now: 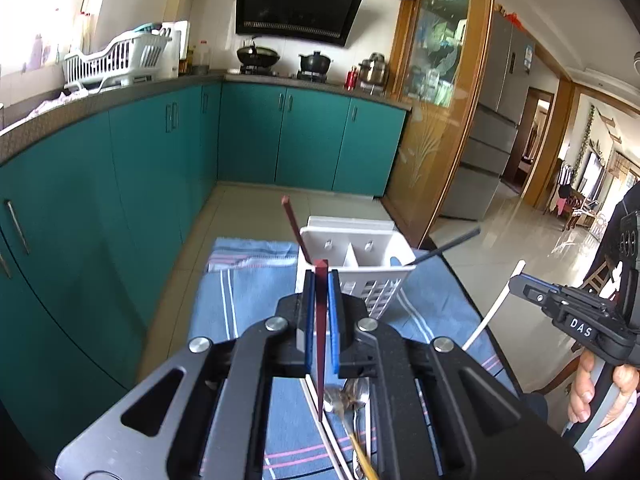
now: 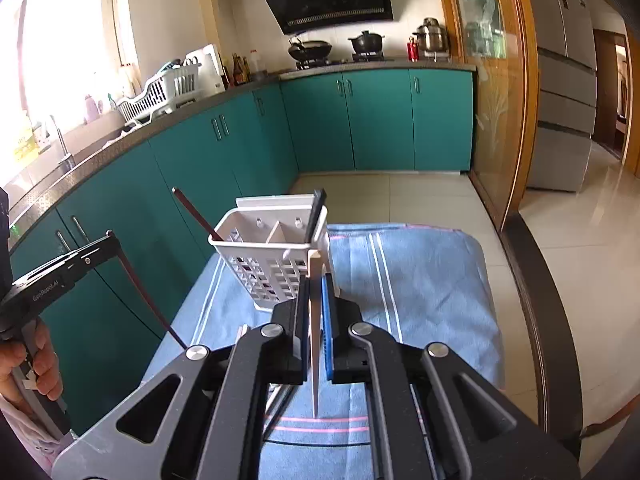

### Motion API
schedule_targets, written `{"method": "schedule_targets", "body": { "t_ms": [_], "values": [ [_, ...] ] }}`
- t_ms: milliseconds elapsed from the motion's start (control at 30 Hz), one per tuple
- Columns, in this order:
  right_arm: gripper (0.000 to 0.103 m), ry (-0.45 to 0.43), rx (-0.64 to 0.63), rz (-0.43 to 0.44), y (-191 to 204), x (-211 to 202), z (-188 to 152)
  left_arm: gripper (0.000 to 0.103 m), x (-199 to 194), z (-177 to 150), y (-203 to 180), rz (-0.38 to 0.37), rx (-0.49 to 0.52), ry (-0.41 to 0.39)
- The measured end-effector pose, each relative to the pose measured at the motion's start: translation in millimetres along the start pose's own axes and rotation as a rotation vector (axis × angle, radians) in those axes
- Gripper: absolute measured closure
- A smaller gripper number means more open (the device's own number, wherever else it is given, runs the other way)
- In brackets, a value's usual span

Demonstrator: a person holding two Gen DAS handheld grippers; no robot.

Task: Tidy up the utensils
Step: 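Lift both chopsticks, insert them into the white holder and open both tools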

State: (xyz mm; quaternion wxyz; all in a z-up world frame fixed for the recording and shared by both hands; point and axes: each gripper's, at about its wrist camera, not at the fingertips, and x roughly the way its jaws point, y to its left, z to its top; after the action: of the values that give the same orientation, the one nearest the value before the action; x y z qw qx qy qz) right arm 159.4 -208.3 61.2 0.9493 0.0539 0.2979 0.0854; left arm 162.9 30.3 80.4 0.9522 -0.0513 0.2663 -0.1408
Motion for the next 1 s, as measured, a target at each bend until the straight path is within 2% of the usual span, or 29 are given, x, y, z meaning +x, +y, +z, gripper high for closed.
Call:
{"method": "schedule_targets", "body": {
  "t_ms": [133, 267, 400, 467, 600, 733, 867, 1000],
  "values": [
    [0.096, -0.028, -0.025, 0.02, 5.3, -5.1, 17.6, 0.097, -12.9, 23.2, -4.3, -0.016, 0.022, -0.055],
    [0.096, -0.079, -0.05, 0.05, 12.4, -10.2, 53.4, 0.097, -22.8, 59.0, -12.8, -0.032, 0.06, -0.117],
    [0.096, -0.152, -0.033, 0.096, 13.4, -13.4, 93.5, 0.097, -26.0, 92.7, -16.0, -0.05, 0.048, -0.182],
    [0.096, -0.192, -0.008, 0.112, 10.7, -14.7, 110.5, 0.097, -27.1, 107.9, -15.0, -0.034, 0.027, -0.235],
    [0.096, -0.268, 0.023, 0.073, 5.2, -7.1, 132.4, 0.097, -15.3, 123.1, -13.4, 0.022, -0.003, -0.304],
    [0.096, -0.227, 0.055, 0.075, 0.5, 22.2, 138.4, 0.097, 16.5, 121.9, -11.3, 0.001, -0.027, -0.293],
    [0.096, -0.195, 0.105, 0.138, -6.1, 38.2, 140.0, 0.097, 49.0, 113.5, -4.1, 0.042, -0.04, -0.247],
    [0.096, -0.274, 0.114, 0.126, -9.0, 15.9, 149.3, 0.097, 67.2, 106.4, 6.0, 0.059, -0.054, -0.211]
  ]
}}
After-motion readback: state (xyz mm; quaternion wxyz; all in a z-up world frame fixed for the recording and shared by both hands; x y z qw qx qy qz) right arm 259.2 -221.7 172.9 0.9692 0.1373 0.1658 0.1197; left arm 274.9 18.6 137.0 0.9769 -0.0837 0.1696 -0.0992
